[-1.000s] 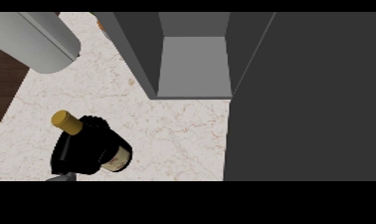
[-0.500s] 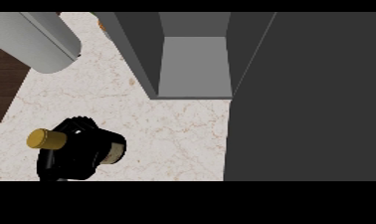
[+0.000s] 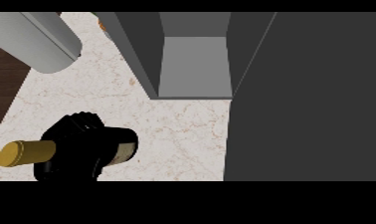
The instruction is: Pick up the wine, place it into the cabinet and close the cabinet
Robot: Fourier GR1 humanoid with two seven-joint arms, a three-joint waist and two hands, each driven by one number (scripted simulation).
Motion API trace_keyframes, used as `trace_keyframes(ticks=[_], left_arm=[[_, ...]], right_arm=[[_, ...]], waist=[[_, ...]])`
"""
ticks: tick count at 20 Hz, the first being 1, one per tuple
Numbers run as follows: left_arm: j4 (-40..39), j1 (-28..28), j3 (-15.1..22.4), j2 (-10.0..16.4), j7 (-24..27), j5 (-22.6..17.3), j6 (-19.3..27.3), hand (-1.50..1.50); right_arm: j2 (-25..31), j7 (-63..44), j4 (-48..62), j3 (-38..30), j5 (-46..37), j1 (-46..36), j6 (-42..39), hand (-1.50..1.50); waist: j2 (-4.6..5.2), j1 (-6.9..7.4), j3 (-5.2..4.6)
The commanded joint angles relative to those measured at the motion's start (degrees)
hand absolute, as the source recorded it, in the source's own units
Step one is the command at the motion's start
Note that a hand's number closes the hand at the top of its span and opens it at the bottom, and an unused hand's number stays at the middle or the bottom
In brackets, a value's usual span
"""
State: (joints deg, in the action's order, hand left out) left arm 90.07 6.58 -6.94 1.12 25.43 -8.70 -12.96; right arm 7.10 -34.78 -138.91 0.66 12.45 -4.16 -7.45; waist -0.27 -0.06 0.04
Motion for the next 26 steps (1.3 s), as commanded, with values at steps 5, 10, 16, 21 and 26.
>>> trace_keyframes(ticks=[5,10,16,21,26], left_arm=[[11.67,-2.91,5.44,-1.05,-14.18,0.21,5.29,1.5],[22.47,-3.23,16.89,-1.11,-25.16,1.59,14.27,1.5],[20.0,-8.75,24.94,-1.12,-24.93,2.94,22.4,1.5],[19.98,-19.56,27.42,-1.12,-33.02,2.58,31.83,1.5],[14.68,-22.38,35.2,-1.12,-29.56,3.46,40.15,1.5]], right_arm=[[1.2,-1.46,-6.61,-4.05,7.85,1.68,-1.7,-1.5],[-0.69,-2.95,-5.31,-1.07,3.28,-0.64,1.03,-1.5],[-0.09,-3.85,-7.55,-1.96,5.43,0.42,0.33,-1.5],[-2.07,-0.38,-7.44,1.17,3.37,4.79,-0.94,-1.5],[0.27,-3.67,-8.18,-2.7,5.68,1.69,-0.69,-1.5]], waist=[[0.14,-0.37,0.0],[0.06,-0.21,0.0],[0.14,-0.57,-0.02],[0.14,-0.75,0.0],[0.17,-0.63,-0.04]])
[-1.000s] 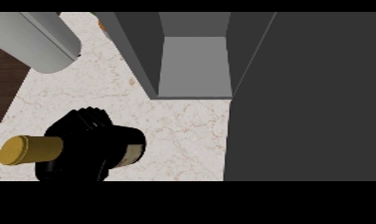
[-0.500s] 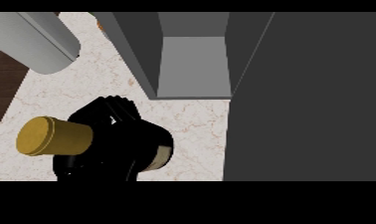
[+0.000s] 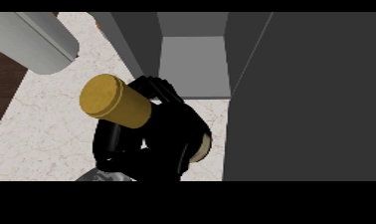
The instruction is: Pick up the wine, place it into the cabinet and close the cabinet
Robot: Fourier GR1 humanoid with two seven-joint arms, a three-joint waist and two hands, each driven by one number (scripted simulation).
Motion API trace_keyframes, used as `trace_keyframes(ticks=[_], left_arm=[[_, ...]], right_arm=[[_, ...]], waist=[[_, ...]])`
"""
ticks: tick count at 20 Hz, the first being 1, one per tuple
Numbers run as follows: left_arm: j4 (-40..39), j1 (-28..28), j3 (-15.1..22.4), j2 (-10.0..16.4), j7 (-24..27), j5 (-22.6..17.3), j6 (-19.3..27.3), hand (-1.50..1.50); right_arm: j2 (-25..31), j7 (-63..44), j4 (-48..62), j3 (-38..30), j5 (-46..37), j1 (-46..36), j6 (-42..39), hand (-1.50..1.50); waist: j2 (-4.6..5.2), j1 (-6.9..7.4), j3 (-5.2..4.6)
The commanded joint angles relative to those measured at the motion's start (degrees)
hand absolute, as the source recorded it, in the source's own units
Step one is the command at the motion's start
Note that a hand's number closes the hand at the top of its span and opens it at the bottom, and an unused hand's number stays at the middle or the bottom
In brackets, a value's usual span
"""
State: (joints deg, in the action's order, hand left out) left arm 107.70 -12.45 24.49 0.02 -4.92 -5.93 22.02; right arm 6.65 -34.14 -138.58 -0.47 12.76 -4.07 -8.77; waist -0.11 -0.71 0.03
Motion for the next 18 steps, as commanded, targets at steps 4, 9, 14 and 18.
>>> trace_keyframes(ticks=[4,9,14,18], left_arm=[[-8.56,-10.2,3.83,-0.02,-0.36,0.81,11.0,1.5],[-11.09,-12.55,5.25,-0.02,1.0,-0.33,15.34,1.5],[-15.25,-18.44,4.45,-0.02,-1.31,2.9,17.56,1.5],[-20.35,-19.53,4.02,-0.02,3.3,-2.58,17.52,1.5]], right_arm=[[-0.56,-3.16,-7.31,-0.23,4.67,1.22,0.84,-1.5],[0.71,-6.16,-9.39,-2.46,7.6,0.67,1.13,-1.5],[1.38,-4.26,-8.36,-3.7,9.12,1.88,-1.31,-1.5],[0.45,-0.31,-5.45,-3.91,6.96,2.64,-2.63,-1.5]], waist=[[0.06,-0.07,-0.02],[0.01,-0.09,-0.03],[-0.01,-0.16,-0.01],[0.15,-0.21,-0.02]])
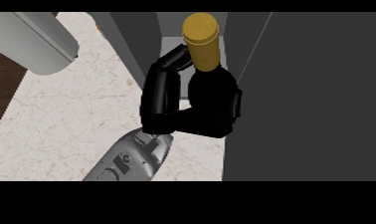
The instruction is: Pick up the wine, place it into the cabinet and close the cabinet
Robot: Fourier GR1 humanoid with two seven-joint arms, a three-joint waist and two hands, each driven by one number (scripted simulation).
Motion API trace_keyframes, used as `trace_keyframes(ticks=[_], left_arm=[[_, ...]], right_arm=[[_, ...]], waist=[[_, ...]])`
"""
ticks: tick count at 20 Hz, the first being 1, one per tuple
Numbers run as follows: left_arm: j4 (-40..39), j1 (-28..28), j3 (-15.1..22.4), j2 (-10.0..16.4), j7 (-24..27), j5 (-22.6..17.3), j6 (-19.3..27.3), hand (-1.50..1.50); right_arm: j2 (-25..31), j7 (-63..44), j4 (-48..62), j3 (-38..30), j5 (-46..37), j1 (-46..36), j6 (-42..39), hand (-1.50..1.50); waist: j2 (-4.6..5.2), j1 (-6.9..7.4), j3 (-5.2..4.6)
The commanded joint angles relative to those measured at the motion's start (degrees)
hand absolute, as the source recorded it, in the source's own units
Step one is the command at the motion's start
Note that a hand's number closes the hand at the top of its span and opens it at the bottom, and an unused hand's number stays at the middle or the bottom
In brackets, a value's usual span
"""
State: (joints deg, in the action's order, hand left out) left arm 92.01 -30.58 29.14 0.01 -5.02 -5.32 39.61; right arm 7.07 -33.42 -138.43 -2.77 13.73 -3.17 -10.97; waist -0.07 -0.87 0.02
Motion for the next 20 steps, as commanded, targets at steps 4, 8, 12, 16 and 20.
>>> trace_keyframes(ticks=[4,8,12,16,20], left_arm=[[-1.75,0.71,-1.68,-0.01,1.45,-2.92,0.1,1.5],[-8.49,0.55,0.4,-0.01,12.86,-9.74,2.68,1.5],[-7.76,2.55,-0.07,-0.01,14.32,-11.89,1.76,1.5],[-13.68,0.18,-1.89,-0.01,14.46,-9.95,-0.62,1.5],[-19.27,1.21,-2.09,-0.01,19.43,-7.94,-0.25,1.5]], right_arm=[[0.95,-2.67,-7.57,-2.54,6.74,1.69,-0.34,-1.5],[-0.89,-2.89,-10.14,0.64,4.52,4.19,0.27,-1.5],[-1.07,-1.81,-6.82,0.55,4.33,1.94,0.14,-1.5],[1.18,-3.44,-8.12,-3.54,8.53,2.58,-0.56,-1.5],[0.88,-6.28,-7.72,-2.11,7.58,-1.56,2.18,-1.5]], waist=[[-0.04,0.3,-0.01],[0.1,-0.71,-0.04],[0.04,0.17,-0.03],[0.02,0.02,-0.01],[0.05,0.08,-0.04]])
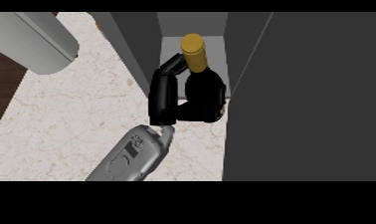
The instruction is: Pick up the wine, place it into the cabinet and close the cabinet
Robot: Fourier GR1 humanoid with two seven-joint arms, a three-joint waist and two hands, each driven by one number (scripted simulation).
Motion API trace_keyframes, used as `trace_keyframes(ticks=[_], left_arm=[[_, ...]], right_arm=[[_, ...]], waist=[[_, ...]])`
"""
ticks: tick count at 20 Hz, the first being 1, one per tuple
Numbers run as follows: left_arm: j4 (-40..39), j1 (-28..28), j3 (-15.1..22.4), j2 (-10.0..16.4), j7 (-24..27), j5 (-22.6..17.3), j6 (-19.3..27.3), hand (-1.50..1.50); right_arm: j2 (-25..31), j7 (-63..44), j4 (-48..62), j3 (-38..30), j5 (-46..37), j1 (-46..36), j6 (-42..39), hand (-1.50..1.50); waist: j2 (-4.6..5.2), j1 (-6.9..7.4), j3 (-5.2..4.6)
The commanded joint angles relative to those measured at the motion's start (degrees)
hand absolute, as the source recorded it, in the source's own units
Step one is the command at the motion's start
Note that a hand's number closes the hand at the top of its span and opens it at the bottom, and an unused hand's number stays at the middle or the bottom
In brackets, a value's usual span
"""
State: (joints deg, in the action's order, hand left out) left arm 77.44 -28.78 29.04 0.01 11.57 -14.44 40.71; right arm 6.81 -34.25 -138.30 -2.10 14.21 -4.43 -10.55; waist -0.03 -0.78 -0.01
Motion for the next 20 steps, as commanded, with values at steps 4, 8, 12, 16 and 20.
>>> trace_keyframes(ticks=[4,8,12,16,20], left_arm=[[-6.93,-0.56,-3.13,-0.01,5.21,0.42,-3.08,1.5],[-10.93,-4.02,-2.17,-0.01,9.35,-3.69,1.01,1.5],[-14.91,-5.18,-8.0,0.0,11.8,-4.41,-3.74,1.5],[-15.25,-4.45,-9.19,0.0,13.03,-4.74,-4.5,1.5],[-11.53,-3.62,-7.51,0.94,7.36,-3.59,-3.37,1.5]], right_arm=[[-1.09,0.33,-8.21,0.08,3.03,5.04,-0.55,-1.5],[-0.84,-0.16,-6.56,0.4,3.12,3.22,-0.51,-1.5],[-1.15,0.71,-7.42,-0.62,3.85,4.39,-0.41,-1.5],[-0.9,0.07,-4.86,-0.25,2.59,2.35,0.12,-1.5],[-1.05,-4.82,-8.66,2.33,0.82,0.97,3.16,-1.5]], waist=[[-0.02,0.11,0.02],[0.04,-0.09,0.01],[0.06,-0.19,0.01],[0.03,0.27,0.01],[-0.15,0.55,0.01]])
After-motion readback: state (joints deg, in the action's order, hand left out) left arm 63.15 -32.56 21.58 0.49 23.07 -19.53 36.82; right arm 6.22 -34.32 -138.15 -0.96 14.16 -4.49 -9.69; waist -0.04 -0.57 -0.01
